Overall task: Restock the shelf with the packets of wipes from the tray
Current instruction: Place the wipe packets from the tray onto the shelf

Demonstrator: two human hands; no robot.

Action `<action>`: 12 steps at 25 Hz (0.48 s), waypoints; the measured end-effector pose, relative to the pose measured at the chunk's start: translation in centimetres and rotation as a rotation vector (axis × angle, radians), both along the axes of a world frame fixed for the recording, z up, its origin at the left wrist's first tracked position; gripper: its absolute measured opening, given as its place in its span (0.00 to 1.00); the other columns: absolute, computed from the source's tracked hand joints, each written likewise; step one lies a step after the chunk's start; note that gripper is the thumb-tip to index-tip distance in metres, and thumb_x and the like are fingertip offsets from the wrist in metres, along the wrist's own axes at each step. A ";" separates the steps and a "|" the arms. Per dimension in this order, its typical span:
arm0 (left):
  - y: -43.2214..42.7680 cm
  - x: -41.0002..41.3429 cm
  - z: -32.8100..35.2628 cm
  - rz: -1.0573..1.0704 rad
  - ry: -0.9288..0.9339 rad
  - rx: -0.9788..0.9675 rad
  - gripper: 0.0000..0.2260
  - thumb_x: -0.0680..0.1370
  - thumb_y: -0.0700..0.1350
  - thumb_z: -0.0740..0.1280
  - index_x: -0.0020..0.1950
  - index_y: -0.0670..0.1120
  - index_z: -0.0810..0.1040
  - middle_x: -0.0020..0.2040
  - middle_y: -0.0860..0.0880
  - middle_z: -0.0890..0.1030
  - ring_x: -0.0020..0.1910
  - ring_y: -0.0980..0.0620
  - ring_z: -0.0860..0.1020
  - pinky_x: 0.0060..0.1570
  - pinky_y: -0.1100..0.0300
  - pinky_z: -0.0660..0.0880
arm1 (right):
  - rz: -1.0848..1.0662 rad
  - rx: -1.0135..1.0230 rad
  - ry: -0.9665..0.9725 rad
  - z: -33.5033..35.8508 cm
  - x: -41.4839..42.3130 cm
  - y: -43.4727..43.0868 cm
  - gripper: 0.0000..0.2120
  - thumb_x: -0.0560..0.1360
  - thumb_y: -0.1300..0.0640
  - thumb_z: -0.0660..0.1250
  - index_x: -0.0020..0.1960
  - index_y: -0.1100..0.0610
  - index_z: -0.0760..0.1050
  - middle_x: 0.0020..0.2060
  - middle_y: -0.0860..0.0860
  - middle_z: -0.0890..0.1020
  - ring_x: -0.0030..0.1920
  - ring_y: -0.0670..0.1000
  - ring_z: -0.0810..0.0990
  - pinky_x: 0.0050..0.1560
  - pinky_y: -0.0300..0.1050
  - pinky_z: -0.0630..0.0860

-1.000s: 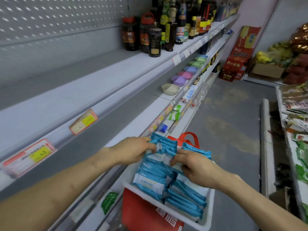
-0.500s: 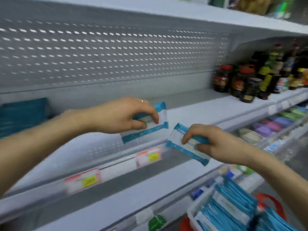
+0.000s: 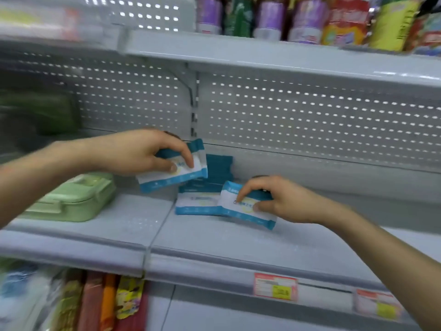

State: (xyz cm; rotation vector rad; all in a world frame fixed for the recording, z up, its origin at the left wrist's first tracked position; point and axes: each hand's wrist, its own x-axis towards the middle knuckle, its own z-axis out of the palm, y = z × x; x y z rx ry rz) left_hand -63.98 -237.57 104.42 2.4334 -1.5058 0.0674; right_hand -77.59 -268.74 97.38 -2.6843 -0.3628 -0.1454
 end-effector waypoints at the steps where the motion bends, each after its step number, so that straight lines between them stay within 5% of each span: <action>1: 1.1 0.4 -0.5 0.023 0.018 0.011 0.13 0.81 0.49 0.70 0.55 0.70 0.79 0.57 0.66 0.79 0.48 0.62 0.77 0.47 0.63 0.73 | 0.030 -0.007 0.013 -0.2 1.7 1.1 0.18 0.77 0.64 0.70 0.57 0.41 0.80 0.57 0.34 0.79 0.59 0.40 0.77 0.61 0.40 0.73; 4: 3.7 1.6 -1.7 0.056 0.091 0.025 0.13 0.81 0.48 0.70 0.56 0.69 0.79 0.58 0.65 0.79 0.52 0.59 0.78 0.52 0.56 0.75 | 0.120 -0.017 0.051 -0.8 6.0 4.2 0.17 0.77 0.64 0.70 0.58 0.44 0.81 0.58 0.35 0.80 0.60 0.39 0.76 0.64 0.39 0.71; 9: 4.5 3.1 -3.3 0.000 0.169 0.036 0.13 0.80 0.46 0.71 0.56 0.66 0.81 0.58 0.69 0.78 0.55 0.66 0.77 0.50 0.70 0.69 | 0.145 -0.086 0.042 -3.2 9.8 5.4 0.22 0.76 0.64 0.68 0.61 0.41 0.78 0.59 0.39 0.77 0.62 0.42 0.74 0.66 0.47 0.71; 12: 2.7 3.7 -4.4 -0.070 0.243 0.028 0.13 0.79 0.45 0.72 0.57 0.63 0.82 0.58 0.65 0.80 0.58 0.61 0.78 0.60 0.62 0.72 | 0.157 -0.129 -0.076 -4.3 10.0 5.0 0.20 0.75 0.61 0.68 0.62 0.42 0.77 0.59 0.42 0.76 0.63 0.48 0.73 0.65 0.53 0.72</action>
